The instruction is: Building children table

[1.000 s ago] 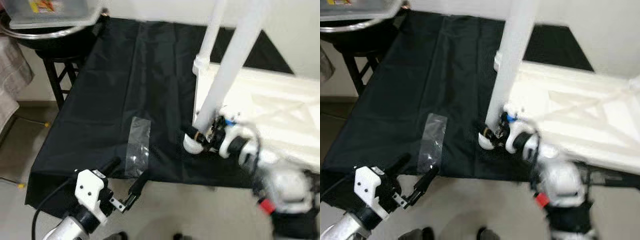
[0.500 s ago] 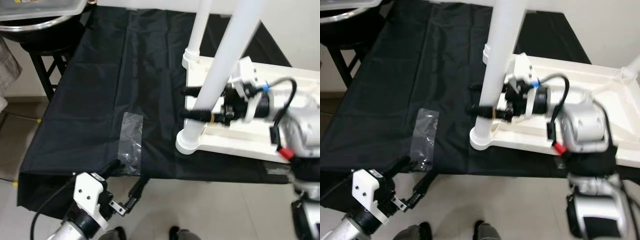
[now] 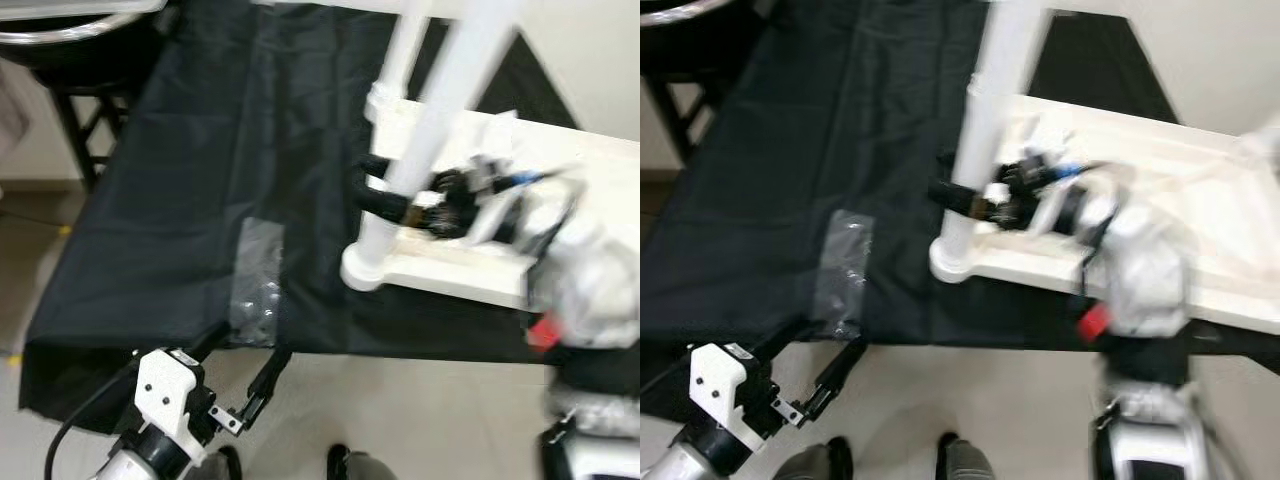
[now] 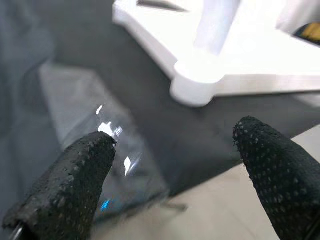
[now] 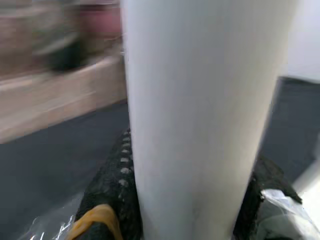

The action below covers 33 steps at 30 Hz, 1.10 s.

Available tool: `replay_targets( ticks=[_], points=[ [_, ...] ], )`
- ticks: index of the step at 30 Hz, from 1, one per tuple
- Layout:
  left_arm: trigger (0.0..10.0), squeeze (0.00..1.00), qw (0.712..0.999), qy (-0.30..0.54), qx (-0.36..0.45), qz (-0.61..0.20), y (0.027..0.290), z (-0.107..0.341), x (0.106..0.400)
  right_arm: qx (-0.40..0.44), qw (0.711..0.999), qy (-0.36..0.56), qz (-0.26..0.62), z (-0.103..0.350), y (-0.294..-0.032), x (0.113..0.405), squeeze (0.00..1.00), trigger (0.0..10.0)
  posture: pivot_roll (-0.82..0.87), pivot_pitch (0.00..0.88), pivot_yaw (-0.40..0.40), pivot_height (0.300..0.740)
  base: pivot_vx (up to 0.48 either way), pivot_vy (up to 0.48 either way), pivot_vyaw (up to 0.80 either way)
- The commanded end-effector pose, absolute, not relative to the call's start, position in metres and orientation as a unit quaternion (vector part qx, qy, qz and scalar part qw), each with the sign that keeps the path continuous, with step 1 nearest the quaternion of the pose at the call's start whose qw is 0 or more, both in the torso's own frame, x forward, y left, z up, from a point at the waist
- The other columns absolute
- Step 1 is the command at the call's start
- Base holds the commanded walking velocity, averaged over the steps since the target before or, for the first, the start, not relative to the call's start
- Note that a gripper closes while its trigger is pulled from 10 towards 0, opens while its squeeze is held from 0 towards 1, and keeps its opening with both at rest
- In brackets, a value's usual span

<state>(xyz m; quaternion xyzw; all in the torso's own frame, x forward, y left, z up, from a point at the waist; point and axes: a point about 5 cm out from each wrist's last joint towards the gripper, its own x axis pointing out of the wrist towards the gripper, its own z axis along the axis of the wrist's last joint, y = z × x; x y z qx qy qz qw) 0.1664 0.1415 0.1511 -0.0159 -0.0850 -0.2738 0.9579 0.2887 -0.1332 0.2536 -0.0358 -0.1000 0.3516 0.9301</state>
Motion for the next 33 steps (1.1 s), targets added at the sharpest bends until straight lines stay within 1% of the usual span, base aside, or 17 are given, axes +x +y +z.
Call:
replay_targets(
  ticks=[1,2,5,12,13,15,16,17,19,20,21,22,24,25,26,29,33],
  points=[
    [10.0,0.0,0.96,-0.065,-0.017,-0.273,0.143,0.144,0.165,-0.028,0.967,0.13,0.218,0.172,-0.141,0.272,0.0,0.0,0.01,0.289,-0.078,0.74,0.0,0.0,0.0],
    [10.0,0.0,0.96,-0.065,-0.017,-0.273,0.143,0.144,0.165,-0.028,0.967,0.13,0.218,0.172,-0.141,0.272,0.0,0.0,0.01,0.289,-0.078,0.74,0.0,0.0,0.0],
    [10.0,0.0,0.959,-0.066,-0.015,-0.276,0.143,0.14,0.172,-0.029,0.98,0.168,0.103,0.154,-0.142,0.262,0.0,0.0,-0.01,0.23,-0.055,0.74,0.0,0.0,0.0],
    [10.0,0.0,0.958,-0.068,-0.011,-0.279,0.143,0.137,0.176,-0.022,0.986,0.135,0.098,0.167,-0.138,0.282,0.0,0.0,-0.02,0.219,-0.059,0.74,0.0,0.0,0.0],
    [10.0,0.0,0.959,-0.069,-0.012,-0.276,0.144,0.137,0.177,-0.021,0.987,0.125,0.103,0.174,-0.135,0.29,0.0,9.6,-0.01,0.21,-0.061,0.74,0.0,0.0,0.0],
    [10.0,0.0,0.96,-0.07,-0.013,-0.271,0.144,0.137,0.178,-0.022,0.988,0.106,0.109,0.184,-0.133,0.298,0.0,10.0,-0.01,0.21,-0.061,0.74,0.0,0.0,0.0],
    [10.0,0.0,0.961,-0.071,-0.014,-0.267,0.143,0.138,0.177,0.009,0.984,0.062,0.168,0.201,-0.128,0.309,1.0,10.0,0.0,0.227,-0.064,0.74,0.0,0.0,0.0],
    [10.0,0.0,0.962,-0.072,-0.015,-0.263,0.143,0.139,0.176,0.048,0.973,0.011,0.224,0.222,-0.122,0.312,1.0,10.0,0.0,0.227,-0.064,0.74,0.0,0.0,0.0],
    [10.0,0.0,0.962,-0.072,-0.015,-0.263,0.143,0.139,0.176,0.055,0.972,0.005,0.227,0.225,-0.12,0.31,1.0,10.0,0.0,0.227,-0.064,0.74,0.0,0.0,0.0],
    [10.0,0.0,0.961,-0.073,-0.016,-0.265,0.142,0.139,0.174,0.054,0.951,-0.011,0.304,0.238,-0.121,0.309,0.55,10.0,0.01,0.252,-0.068,0.74,0.0,0.0,0.0],
    [10.0,0.0,0.961,-0.073,-0.016,-0.266,0.141,0.14,0.173,0.052,0.93,-0.023,0.363,0.248,-0.122,0.307,0.55,10.0,0.01,0.252,-0.068,0.74,0.0,0.0,0.0],
    [10.0,0.0,0.961,-0.073,-0.017,-0.266,0.141,0.141,0.172,0.019,0.903,-0.044,0.427,0.26,-0.128,0.305,0.0,10.0,0.02,0.262,-0.069,0.74,0.0,0.0,0.0],
    [10.0,0.0,0.961,-0.073,-0.018,-0.266,0.14,0.141,0.171,-0.007,0.885,-0.054,0.463,0.267,-0.132,0.303,0.0,10.0,0.02,0.262,-0.069,0.74,0.0,0.0,0.0],
    [10.0,0.0,0.961,-0.072,-0.018,-0.266,0.14,0.141,0.169,-0.042,0.859,-0.054,0.508,0.272,-0.139,0.302,0.0,10.0,0.02,0.27,-0.072,0.74,0.0,0.0,0.0],
    [10.0,0.0,0.961,-0.072,-0.018,-0.266,0.14,0.141,0.169,-0.042,0.859,-0.054,0.508,0.272,-0.139,0.302,0.0,10.0,0.02,0.27,-0.072,0.74,0.0,0.0,0.0],
    [10.0,0.0,0.961,-0.07,-0.017,-0.266,0.14,0.143,0.164,-0.11,0.79,-0.024,0.603,0.282,-0.155,0.306,0.0,10.0,0.04,0.294,-0.077,0.74,0.0,0.0,0.0],
    [10.0,0.0,0.961,-0.069,-0.015,-0.266,0.14,0.144,0.162,-0.131,0.773,-0.02,0.62,0.286,-0.159,0.311,0.0,10.0,0.04,0.294,-0.077,0.74,0.0,0.0,0.0]
  ],
)
